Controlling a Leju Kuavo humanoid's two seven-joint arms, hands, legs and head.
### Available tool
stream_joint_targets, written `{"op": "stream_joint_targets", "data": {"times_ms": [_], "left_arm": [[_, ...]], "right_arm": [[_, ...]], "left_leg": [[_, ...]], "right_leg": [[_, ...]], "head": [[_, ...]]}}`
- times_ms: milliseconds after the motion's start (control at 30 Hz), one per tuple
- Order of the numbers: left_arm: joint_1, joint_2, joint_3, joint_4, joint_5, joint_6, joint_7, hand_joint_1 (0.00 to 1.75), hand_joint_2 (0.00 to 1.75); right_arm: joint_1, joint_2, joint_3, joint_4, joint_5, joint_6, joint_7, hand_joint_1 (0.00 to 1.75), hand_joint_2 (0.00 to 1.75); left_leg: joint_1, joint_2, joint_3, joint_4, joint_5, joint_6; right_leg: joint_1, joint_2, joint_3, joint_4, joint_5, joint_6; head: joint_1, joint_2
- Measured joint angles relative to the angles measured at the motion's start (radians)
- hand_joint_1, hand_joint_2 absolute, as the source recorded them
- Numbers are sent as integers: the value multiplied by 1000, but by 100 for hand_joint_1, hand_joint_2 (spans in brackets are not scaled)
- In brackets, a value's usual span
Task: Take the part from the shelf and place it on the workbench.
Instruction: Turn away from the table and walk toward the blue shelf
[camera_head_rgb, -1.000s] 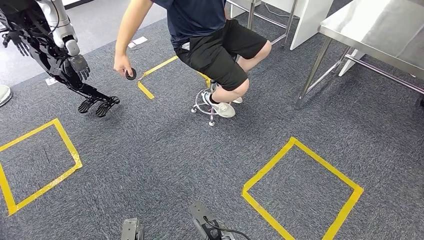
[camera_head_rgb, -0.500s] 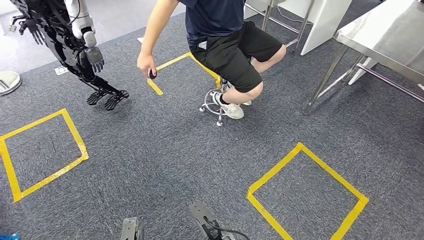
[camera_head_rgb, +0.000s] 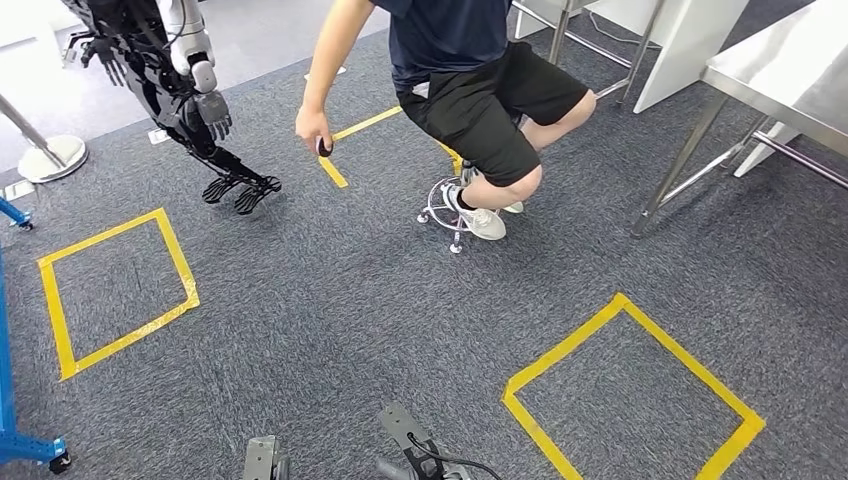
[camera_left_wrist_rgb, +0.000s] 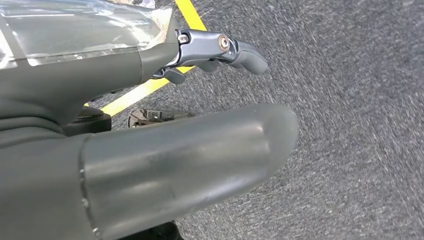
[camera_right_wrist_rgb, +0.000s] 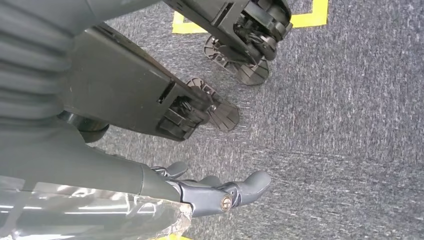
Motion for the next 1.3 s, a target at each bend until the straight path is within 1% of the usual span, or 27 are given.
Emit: {"op": "stream_joint_targets", "data": {"times_ms": [33,100,167,233,300,333,400,433,467,500,533,567,600,633,667,733,800,867,933,967,1000,1033,1100,1133,1167,1233,1300], "left_arm": [[0,0,0,0,0,0,0,0,0],[-3,1,0,0,0,0,0,0,0],[-6,0,0,0,0,0,0,0,0],[-5,0,0,0,0,0,0,0,0],[-5,0,0,0,0,0,0,0,0],[-5,-1,1,0,0,0,0,0,0],[-5,-1,1,0,0,0,0,0,0],[-4,-1,1,0,0,0,0,0,0],[-3,-1,1,0,0,0,0,0,0],[-2,-1,1,0,0,0,0,0,0],[-2,-2,1,0,0,0,0,0,0],[-3,-2,1,0,0,0,0,0,0],[-3,-2,1,0,0,0,0,0,0],[-3,-3,1,0,0,0,0,0,0],[-2,-2,2,0,0,0,0,0,0],[-1,-2,2,0,0,0,0,0,0],[-1,-2,1,0,0,0,0,0,0],[-3,-2,1,0,0,0,0,0,0],[-2,-2,1,0,0,0,0,0,0],[-1,-2,1,0,0,0,0,0,0],[0,-2,1,0,0,0,0,0,0],[0,-1,1,0,0,0,0,0,0],[-1,-1,1,0,0,0,0,0,0],[-3,-1,1,0,0,0,0,0,0],[-4,-2,1,0,0,0,0,0,0],[-3,-1,1,0,0,0,0,0,0],[-3,-1,2,0,0,0,0,0,0]], "right_arm": [[0,0,0,0,0,0,0,0,175],[0,0,0,0,0,0,0,0,175],[0,0,0,0,0,0,0,0,175],[-1,0,0,0,0,0,0,0,175],[-1,0,0,0,0,0,0,0,175],[-1,-1,0,0,0,0,0,0,175],[0,-2,0,0,0,0,0,0,175],[0,-3,0,0,0,0,0,0,175],[0,-3,0,0,0,0,0,0,175],[1,-3,0,0,0,0,0,0,175],[1,-3,0,0,0,0,0,0,175],[1,-3,0,0,0,0,0,0,175],[1,-3,0,0,0,0,0,0,175],[1,-3,0,0,0,0,0,0,175],[1,-3,0,0,0,0,0,0,175],[1,-2,0,0,0,0,0,0,175],[1,0,0,0,0,0,0,0,175],[1,0,0,0,0,0,0,0,175],[1,0,0,1,0,0,0,0,175],[1,0,0,1,0,0,0,0,175],[1,0,0,1,0,0,0,0,175],[1,0,0,1,0,0,0,0,175],[0,0,0,1,0,0,0,0,175],[0,0,0,1,0,0,0,0,175],[0,0,0,1,0,0,0,0,175],[0,0,0,1,0,0,0,0,175],[0,0,0,1,0,0,0,0,175]], "left_leg": [[0,9,33,-64,33,3],[-7,45,102,-196,77,12],[-16,61,123,-243,82,19],[-17,42,124,-248,88,30],[-13,25,129,-257,96,44],[-10,16,132,-260,100,49],[-9,-2,129,-259,103,54],[-9,-12,128,-259,103,55],[-9,-23,128,-258,104,54],[-8,-34,129,-258,104,54],[-7,-45,129,-257,103,52],[-6,-56,129,-255,103,49],[-7,-65,127,-251,101,44],[-8,-73,124,-248,100,38],[-9,-79,121,-247,100,32],[-6,-85,117,-247,102,21],[-3,-60,105,-222,83,12],[-2,-21,58,-121,24,4],[0,-6,-7,11,-33,-1],[0,-4,-24,44,-40,-2],[0,-1,-19,37,-26,-2],[0,4,6,-11,2,0],[-2,32,84,-154,61,5],[-5,43,111,-205,76,9],[-9,49,124,-232,81,12],[-16,36,122,-240,82,22],[-14,20,126,-248,90,36]], "right_leg": [[0,-6,1,0,0,0],[7,-17,3,1,-3,3],[14,-29,4,1,-5,9],[13,-40,3,2,-9,17],[11,-23,-11,35,-30,24],[9,-6,-32,81,-53,24],[7,20,-96,217,-107,23],[6,23,-124,271,-123,25],[5,25,-135,290,-123,31],[2,26,-127,269,-107,40],[-1,31,-100,209,-79,49],[-7,46,-66,133,-50,58],[-11,60,-35,71,-26,60],[-13,71,-16,30,-11,58],[-12,79,-8,13,-5,51],[-9,68,-8,13,-1,35],[-11,55,-6,10,2,20],[-10,36,-5,9,1,6],[-5,15,-6,9,0,0],[-3,5,-7,9,0,-1],[-3,-5,-7,9,-1,-1],[-2,-13,-6,9,-1,-1],[2,-28,-4,10,-3,1],[6,-34,-4,10,-4,4],[9,-39,-4,11,-5,8],[9,-51,-2,8,-6,18],[5,-36,-9,25,-18,27]], "head": [[0,0],[1,0],[2,0],[3,0],[3,0],[4,0],[4,0],[4,0],[4,0],[4,0],[4,0],[4,0],[4,0],[4,0],[4,0],[3,0],[2,0],[1,0],[1,0],[1,0],[0,0],[0,0],[0,0],[1,0],[2,0],[2,0],[2,0]]}}
